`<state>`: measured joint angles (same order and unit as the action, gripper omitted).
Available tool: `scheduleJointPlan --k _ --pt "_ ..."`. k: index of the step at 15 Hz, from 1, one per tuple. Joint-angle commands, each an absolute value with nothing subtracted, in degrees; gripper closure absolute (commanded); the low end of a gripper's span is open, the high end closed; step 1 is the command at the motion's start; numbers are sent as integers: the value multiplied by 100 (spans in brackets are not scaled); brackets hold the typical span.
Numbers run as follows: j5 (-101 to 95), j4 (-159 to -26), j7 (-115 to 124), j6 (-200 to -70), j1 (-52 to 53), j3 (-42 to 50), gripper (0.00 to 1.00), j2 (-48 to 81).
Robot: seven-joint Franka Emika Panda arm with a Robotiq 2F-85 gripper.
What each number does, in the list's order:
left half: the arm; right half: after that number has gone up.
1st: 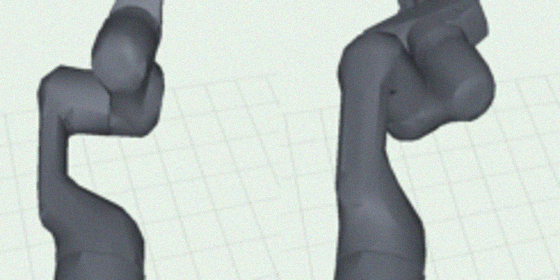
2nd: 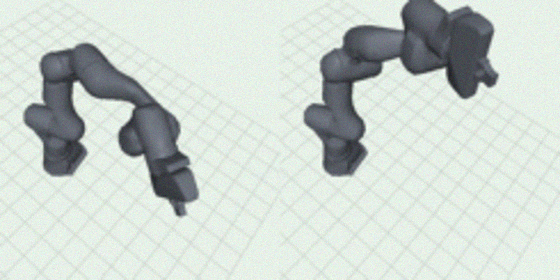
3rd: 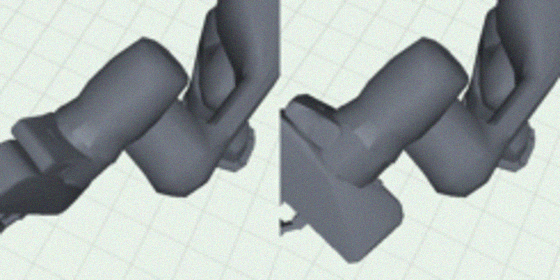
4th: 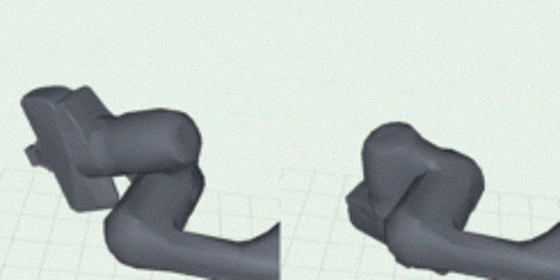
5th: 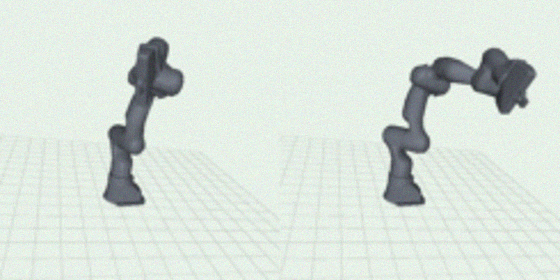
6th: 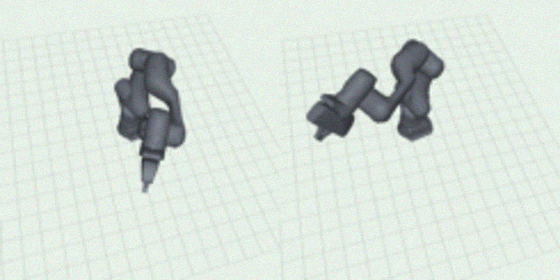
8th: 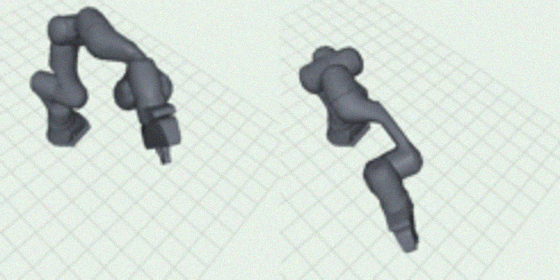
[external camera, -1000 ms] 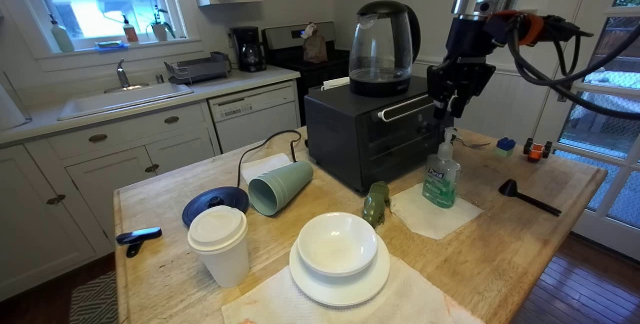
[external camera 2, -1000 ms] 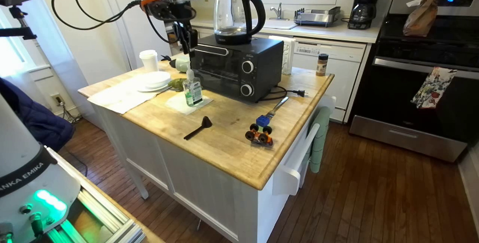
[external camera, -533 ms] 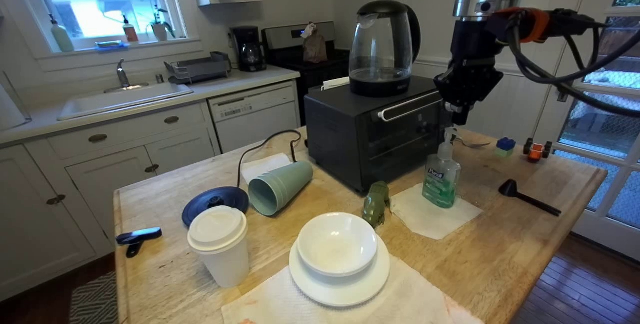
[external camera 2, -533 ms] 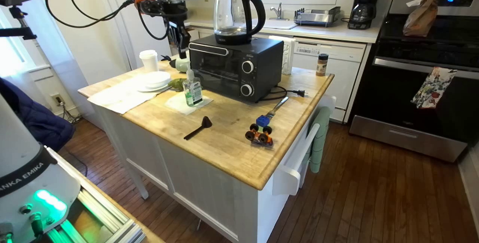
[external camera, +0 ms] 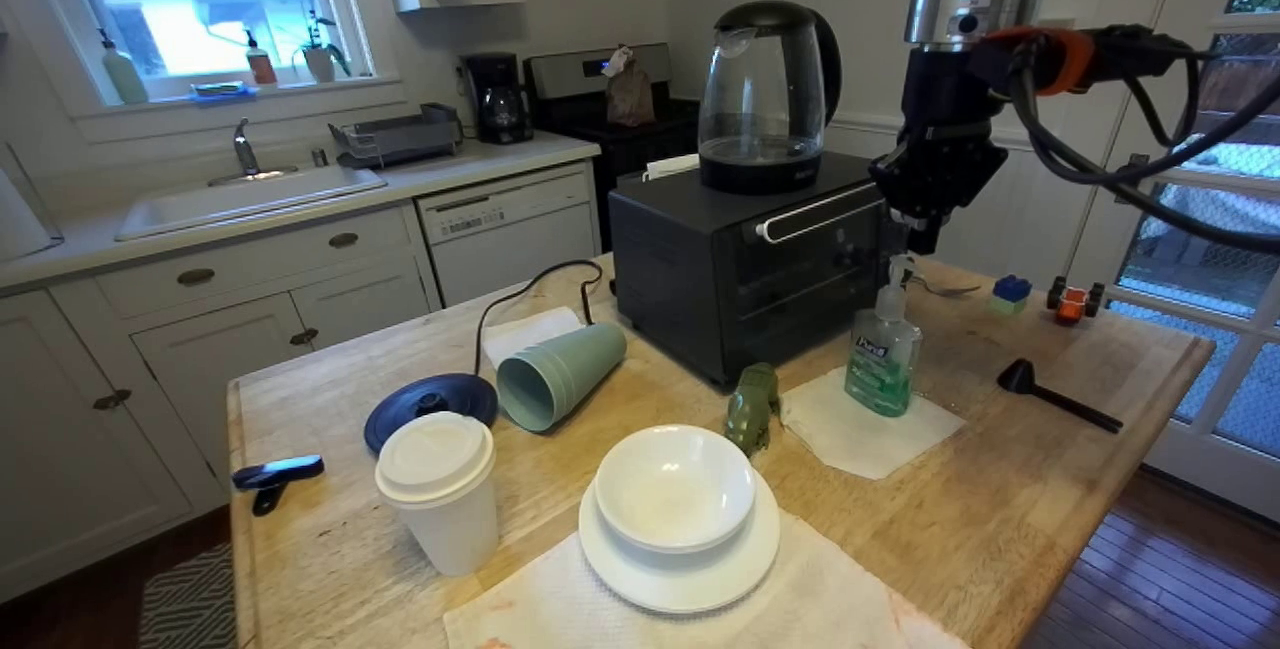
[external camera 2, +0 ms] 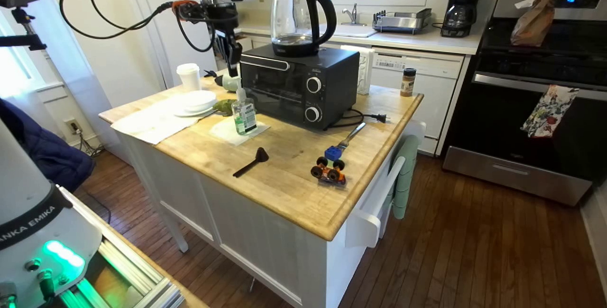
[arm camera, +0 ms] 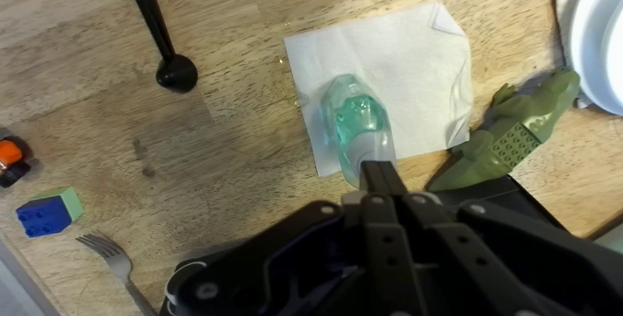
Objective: Pump the hand wash bottle once
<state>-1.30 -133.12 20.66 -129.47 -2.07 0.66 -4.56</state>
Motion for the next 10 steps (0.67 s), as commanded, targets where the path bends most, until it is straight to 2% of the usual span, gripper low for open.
scheduleJointPlan --k 1,10 --pt "-193 -13322 2219 -13182 -204 40 100 -367" --pt "-135 -13344 2161 -13583 -159 41 100 -166"
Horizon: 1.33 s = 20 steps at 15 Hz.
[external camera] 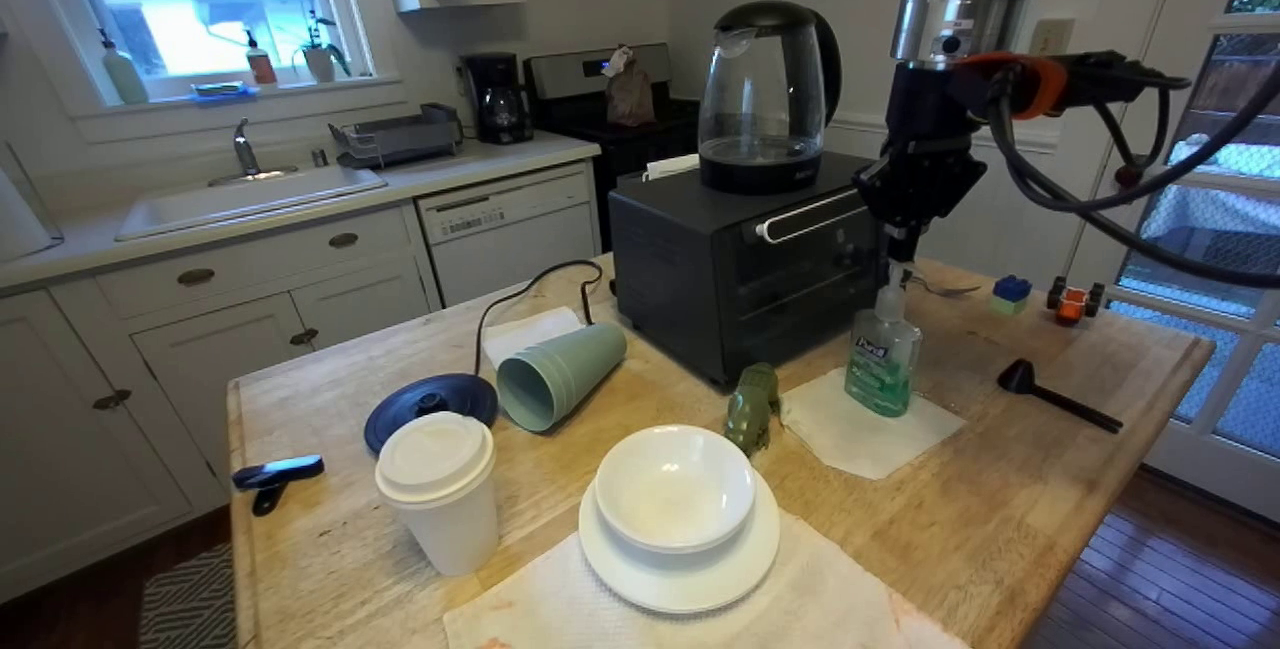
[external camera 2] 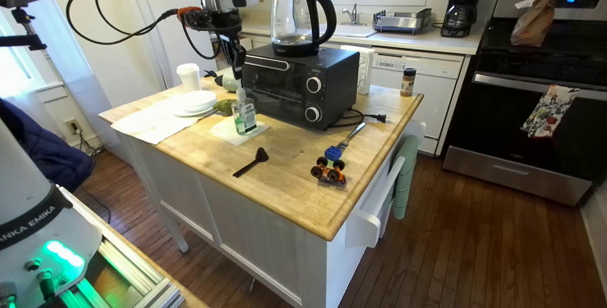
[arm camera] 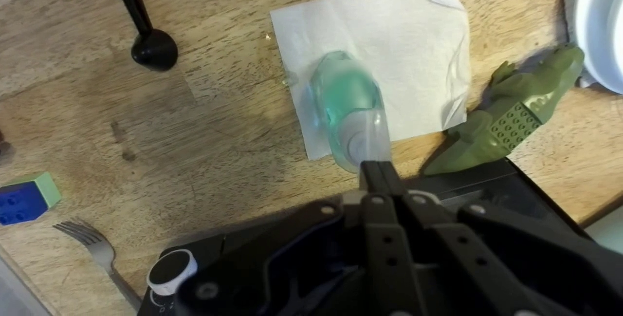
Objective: Pump the hand wash bottle once
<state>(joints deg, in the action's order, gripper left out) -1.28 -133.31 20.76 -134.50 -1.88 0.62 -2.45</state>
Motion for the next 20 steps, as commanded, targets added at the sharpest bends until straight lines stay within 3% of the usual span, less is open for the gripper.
scheduleJointPlan --k 1,20 --pt "-162 -13343 2180 -13577 -159 37 100 -156" --pt "-393 -13450 2388 -13553 -160 18 100 1"
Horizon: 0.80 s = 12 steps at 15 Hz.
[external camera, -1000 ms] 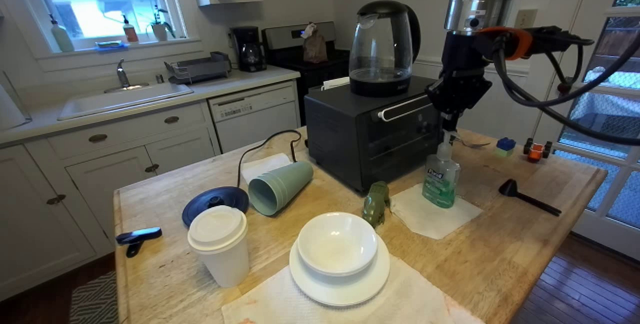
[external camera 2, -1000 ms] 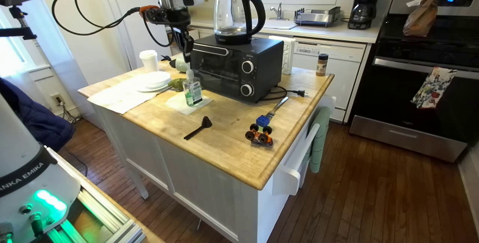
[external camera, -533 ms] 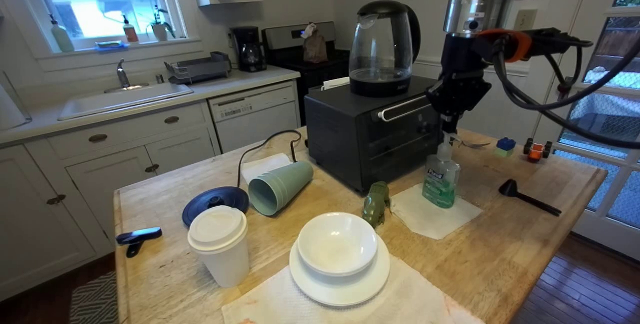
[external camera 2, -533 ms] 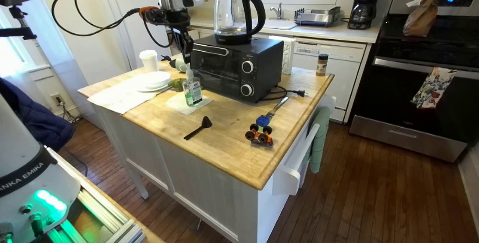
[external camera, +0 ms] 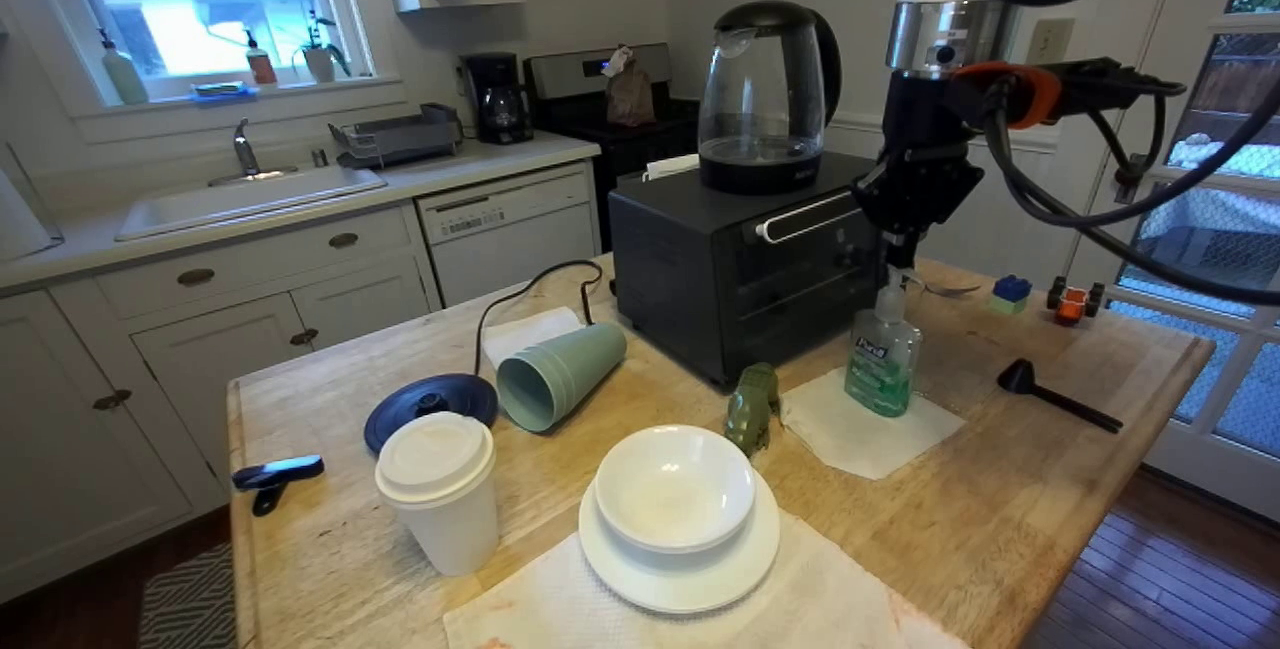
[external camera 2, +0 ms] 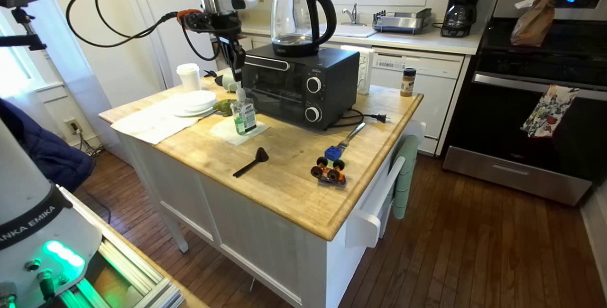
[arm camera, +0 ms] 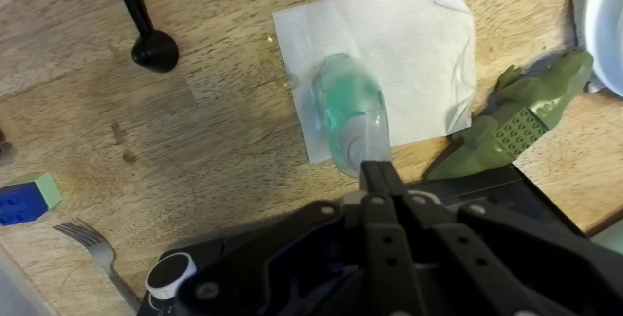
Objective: Pump the hand wash bottle once
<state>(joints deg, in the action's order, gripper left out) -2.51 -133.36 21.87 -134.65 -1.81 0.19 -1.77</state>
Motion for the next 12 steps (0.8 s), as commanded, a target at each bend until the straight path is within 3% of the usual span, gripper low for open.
scheduleJointPlan --k 1,12 --pt "-374 -13433 2389 -13540 -159 19 100 -18" --pt "-296 -13378 2318 -13481 -175 34 100 -347"
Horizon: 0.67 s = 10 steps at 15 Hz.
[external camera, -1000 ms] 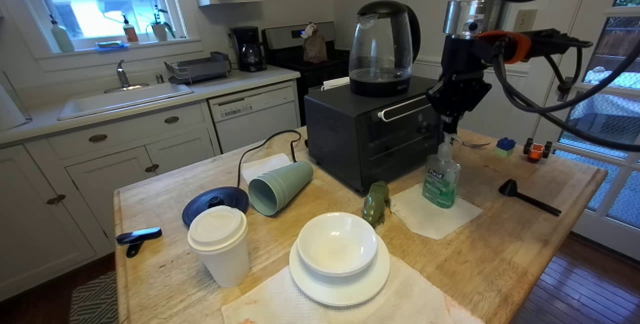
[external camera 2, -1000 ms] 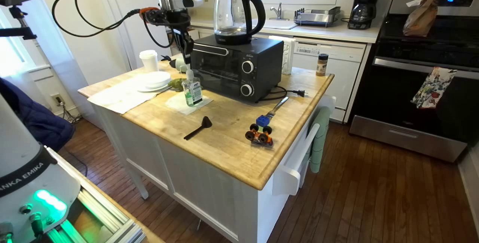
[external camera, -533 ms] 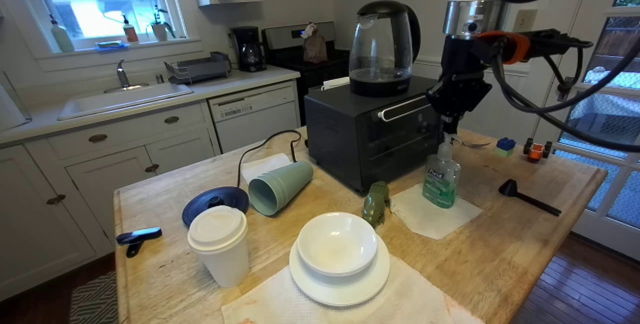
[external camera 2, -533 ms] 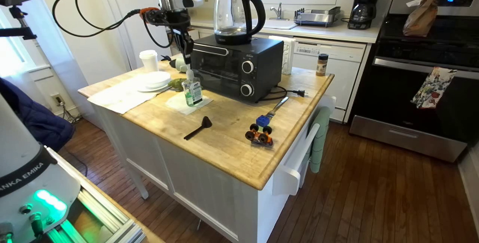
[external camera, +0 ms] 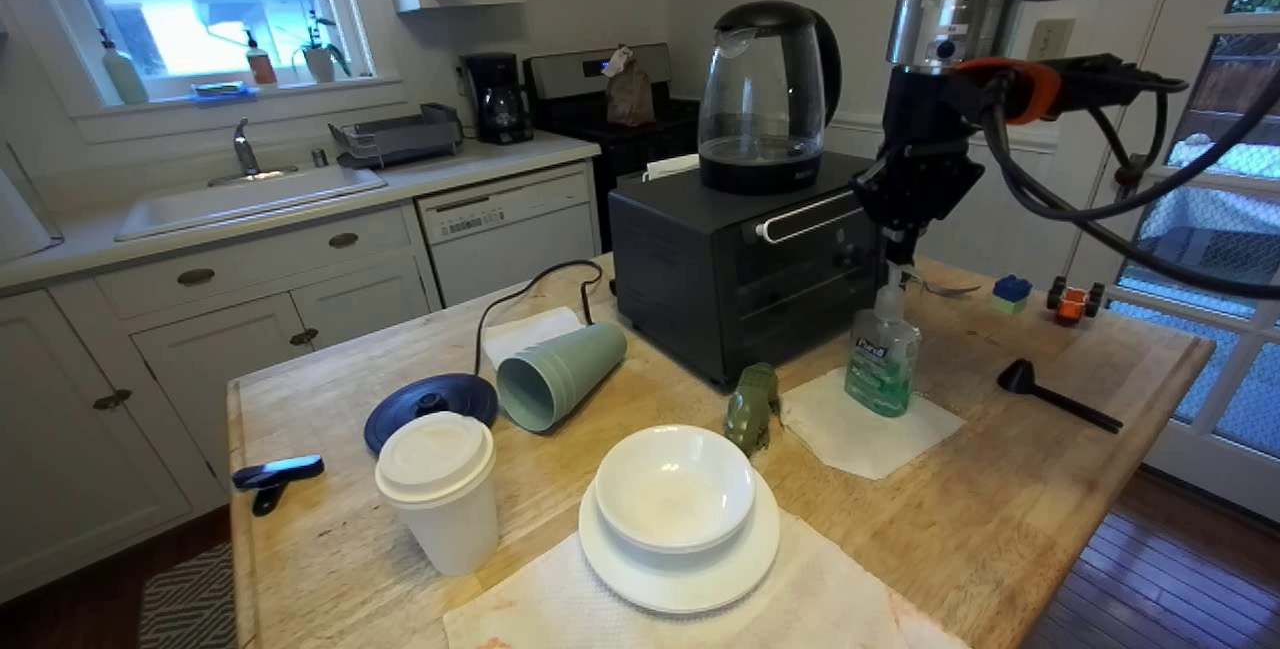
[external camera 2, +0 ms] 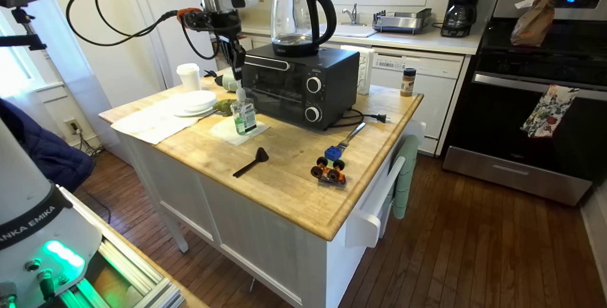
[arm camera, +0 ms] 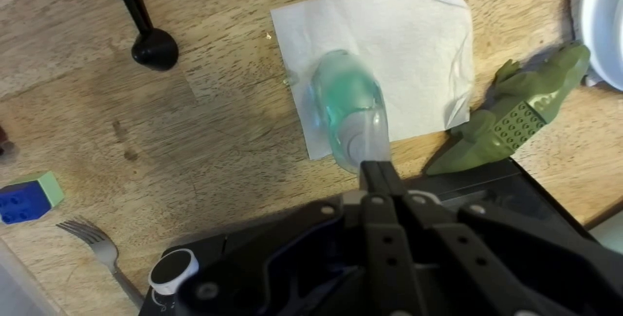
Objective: Pump the hand wash bottle once
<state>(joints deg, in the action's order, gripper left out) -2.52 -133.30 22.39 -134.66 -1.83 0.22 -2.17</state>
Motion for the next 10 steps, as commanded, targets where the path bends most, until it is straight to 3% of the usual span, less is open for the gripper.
scheduleJointPlan --k 1,3,4,5,10 --pt "-300 -13377 2318 -13483 -178 34 100 -361" --pt "-293 -13380 2316 -13487 -181 32 100 -410" --pt "-306 -13376 2345 -13485 -185 30 74 -433" --pt "-284 -13369 2353 -13469 -188 30 73 -466" --pt "-271 -13357 2378 -13351 -221 24 40 -708"
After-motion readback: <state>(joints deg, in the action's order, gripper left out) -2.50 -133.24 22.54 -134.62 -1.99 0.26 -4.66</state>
